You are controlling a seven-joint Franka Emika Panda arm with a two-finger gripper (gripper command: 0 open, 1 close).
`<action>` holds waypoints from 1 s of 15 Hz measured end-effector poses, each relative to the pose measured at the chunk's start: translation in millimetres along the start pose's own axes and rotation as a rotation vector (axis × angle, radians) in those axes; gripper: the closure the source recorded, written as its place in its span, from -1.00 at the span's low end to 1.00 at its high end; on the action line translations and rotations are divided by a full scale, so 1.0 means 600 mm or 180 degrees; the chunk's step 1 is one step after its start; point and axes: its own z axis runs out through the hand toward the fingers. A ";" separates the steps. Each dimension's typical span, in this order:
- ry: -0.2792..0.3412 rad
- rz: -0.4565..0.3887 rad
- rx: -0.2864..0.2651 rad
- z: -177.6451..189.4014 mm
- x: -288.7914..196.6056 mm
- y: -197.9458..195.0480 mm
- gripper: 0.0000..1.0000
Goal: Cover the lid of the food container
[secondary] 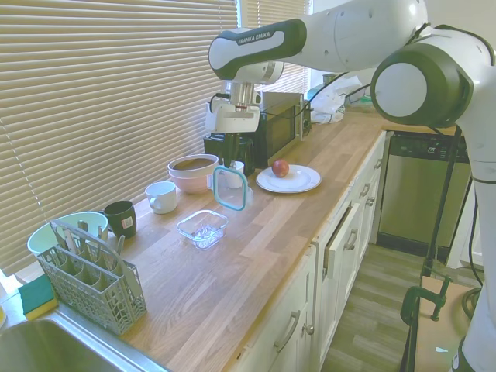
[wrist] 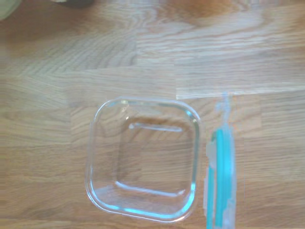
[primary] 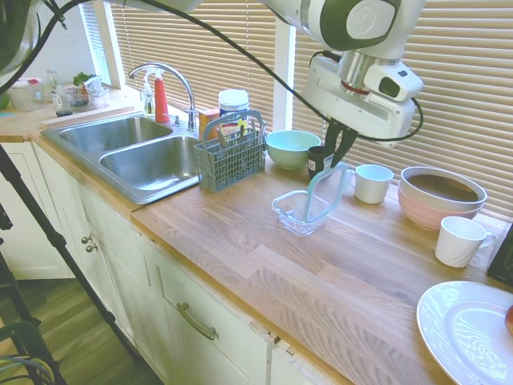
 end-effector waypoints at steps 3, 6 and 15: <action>0.0012 -0.0014 -0.0039 -0.002 -0.008 -0.023 1.00; 0.0018 -0.0029 -0.0085 0.002 -0.024 -0.052 1.00; 0.0023 -0.0074 -0.0316 0.065 -0.062 -0.130 1.00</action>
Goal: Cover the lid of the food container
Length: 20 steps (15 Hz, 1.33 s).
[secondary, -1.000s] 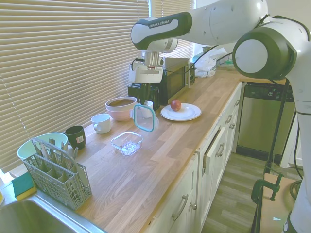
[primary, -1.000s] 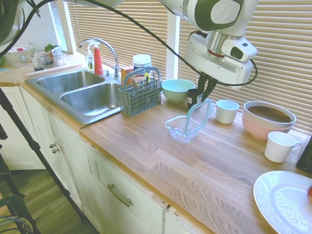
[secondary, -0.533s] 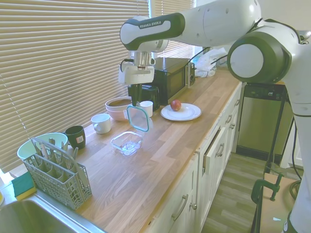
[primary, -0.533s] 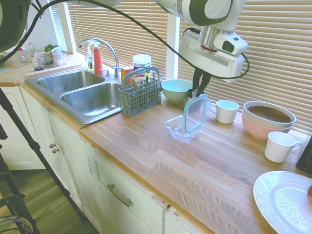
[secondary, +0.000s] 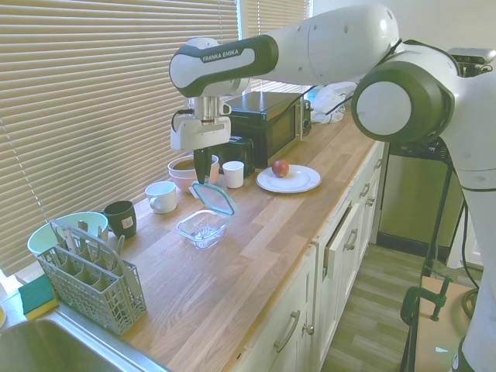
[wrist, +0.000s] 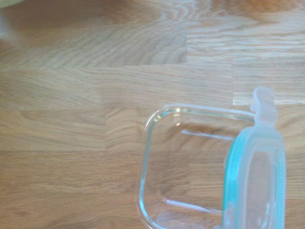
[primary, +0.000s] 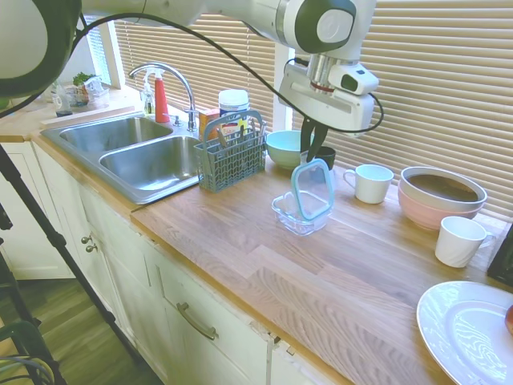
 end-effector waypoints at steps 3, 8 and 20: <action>0.0021 -0.0013 -0.0053 0.008 -0.020 -0.027 1.00; 0.0085 -0.0032 -0.0165 0.026 -0.043 -0.059 1.00; 0.0222 0.0019 -0.0296 0.084 -0.052 -0.130 1.00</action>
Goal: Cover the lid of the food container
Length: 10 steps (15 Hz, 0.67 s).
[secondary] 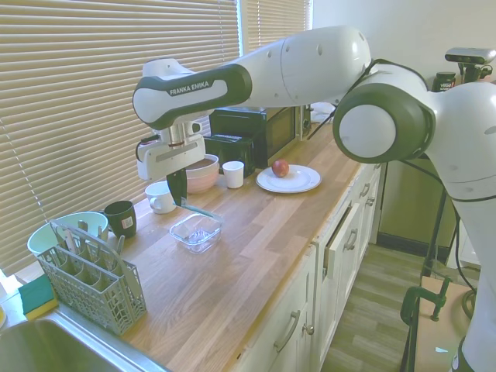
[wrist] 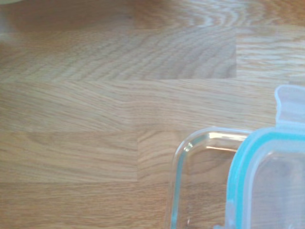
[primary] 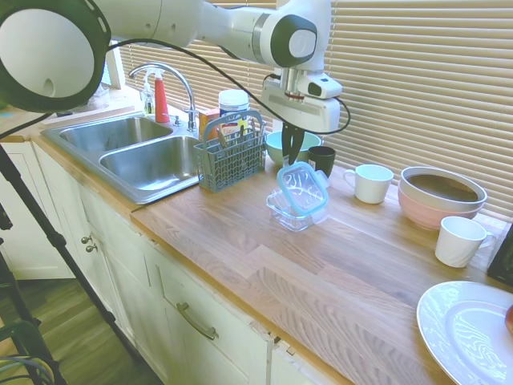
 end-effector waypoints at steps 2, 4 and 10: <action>0.0007 -0.0011 -0.0048 0.016 0.001 -0.010 1.00; -0.0009 -0.0025 -0.0079 0.033 -0.001 -0.017 1.00; 0.0001 -0.0026 -0.0123 0.054 -0.025 -0.046 1.00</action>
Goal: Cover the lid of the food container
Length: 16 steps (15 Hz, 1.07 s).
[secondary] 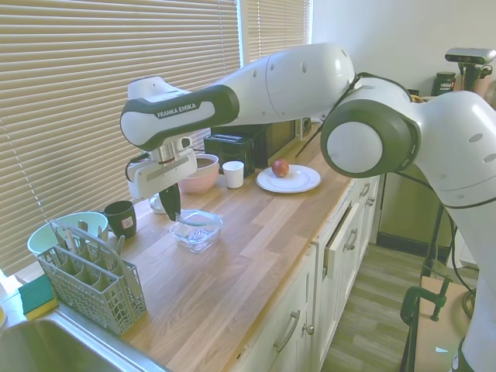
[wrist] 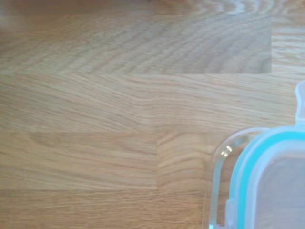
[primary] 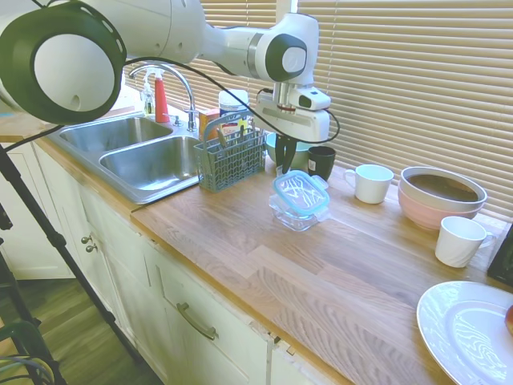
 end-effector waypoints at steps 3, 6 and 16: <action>0.0016 0.0024 -0.0024 0.015 0.001 -0.005 1.00; 0.0032 0.0037 -0.0053 0.023 0.005 -0.002 1.00; 0.0026 0.0026 -0.0152 0.054 0.005 -0.010 1.00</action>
